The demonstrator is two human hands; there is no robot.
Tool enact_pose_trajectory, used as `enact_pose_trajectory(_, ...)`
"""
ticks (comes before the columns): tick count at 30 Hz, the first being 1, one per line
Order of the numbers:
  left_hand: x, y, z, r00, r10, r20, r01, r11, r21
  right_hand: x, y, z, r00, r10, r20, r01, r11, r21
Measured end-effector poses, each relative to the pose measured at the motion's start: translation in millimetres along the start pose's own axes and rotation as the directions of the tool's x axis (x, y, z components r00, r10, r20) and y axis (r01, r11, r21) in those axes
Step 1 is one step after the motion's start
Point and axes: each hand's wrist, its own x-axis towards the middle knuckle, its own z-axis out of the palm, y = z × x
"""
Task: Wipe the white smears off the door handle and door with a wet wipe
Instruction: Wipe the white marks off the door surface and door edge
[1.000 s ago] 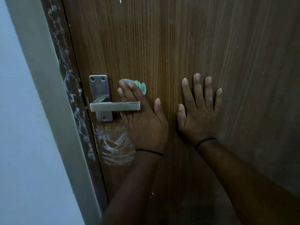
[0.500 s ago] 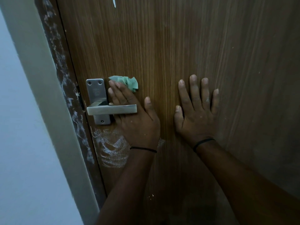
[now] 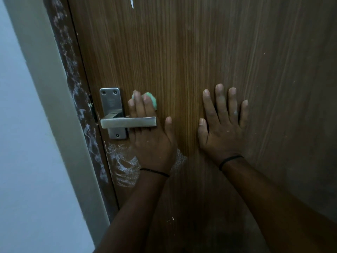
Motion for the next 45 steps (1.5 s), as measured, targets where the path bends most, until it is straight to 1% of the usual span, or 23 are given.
enact_pose_trajectory(4,-9,-4,-3,0.996,-0.09,0.026,0.09,0.996,0.001,-2,-2,-1,1.0,0.002,0.011,-0.002,1.0,0.0)
enact_pose_trajectory(6,-1,5,-3,0.997,-0.081,0.02,0.081,0.997,-0.017,-1,-1,-1,1.0,0.001,0.005,-0.001,1.0,0.001)
enact_pose_trajectory(10,12,7,-2,0.999,-0.042,0.029,0.041,0.999,0.027,-1,0,0,1.0,-0.004,-0.001,0.004,1.0,-0.003)
enact_pose_trajectory(13,-15,1,-7,0.994,-0.032,0.105,0.031,0.999,0.007,-2,-1,1,1.0,0.002,-0.014,-0.002,1.0,-0.014)
enact_pose_trajectory(16,-48,-1,-11,0.983,-0.06,0.171,0.06,0.998,0.007,-1,-1,0,1.0,-0.003,-0.018,0.002,1.0,-0.024)
enact_pose_trajectory(19,-40,1,-11,0.981,-0.077,0.18,0.077,0.997,0.008,-1,-1,1,1.0,-0.007,-0.013,0.007,1.0,-0.005)
enact_pose_trajectory(21,-29,1,-10,0.983,-0.065,0.17,0.065,0.998,0.005,-1,-1,1,1.0,-0.003,-0.004,0.003,1.0,-0.005)
enact_pose_trajectory(23,-34,-2,-9,0.98,-0.058,0.192,0.06,0.998,-0.005,-1,-1,0,1.0,-0.003,-0.001,0.003,1.0,-0.01)
enact_pose_trajectory(27,-74,-15,-14,0.956,-0.124,0.267,0.128,0.992,0.002,-1,-2,-2,1.0,0.001,0.007,-0.001,1.0,0.001)
enact_pose_trajectory(31,-70,-15,-12,0.952,-0.187,0.242,0.186,0.982,0.027,0,-3,-3,1.0,0.006,0.003,-0.006,1.0,0.002)
enact_pose_trajectory(32,-63,-10,-10,0.955,-0.184,0.232,0.183,0.983,0.023,0,-3,-2,1.0,0.004,-0.002,-0.004,1.0,0.006)
enact_pose_trajectory(34,-55,2,-7,0.962,-0.132,0.239,0.139,0.99,-0.011,0,-2,-1,1.0,0.0,-0.012,0.0,1.0,0.003)
enact_pose_trajectory(36,-60,8,-6,0.959,-0.073,0.274,0.087,0.995,-0.038,-1,-2,-1,1.0,0.001,-0.016,-0.001,1.0,0.004)
enact_pose_trajectory(37,-67,6,-8,0.953,-0.069,0.294,0.085,0.996,-0.04,-1,-2,-1,1.0,0.002,-0.013,-0.002,1.0,0.007)
enact_pose_trajectory(40,-83,-9,-16,0.944,-0.143,0.298,0.155,0.988,-0.016,-1,-2,-3,1.0,0.009,0.004,-0.009,1.0,-0.003)
enact_pose_trajectory(42,-79,-13,-17,0.939,-0.204,0.276,0.207,0.978,0.017,0,-3,-4,1.0,0.011,0.007,-0.011,1.0,0.002)
enact_pose_trajectory(43,-75,-10,-16,0.937,-0.213,0.276,0.215,0.976,0.022,0,-4,-3,1.0,0.008,0.002,-0.008,1.0,0.008)
enact_pose_trajectory(44,-73,-5,-15,0.938,-0.19,0.29,0.196,0.981,0.009,0,-3,-3,1.0,0.006,-0.002,-0.006,1.0,0.01)
enact_pose_trajectory(45,-72,2,-14,0.94,-0.135,0.313,0.148,0.989,-0.017,0,-3,-2,1.0,0.007,-0.006,-0.007,1.0,0.009)
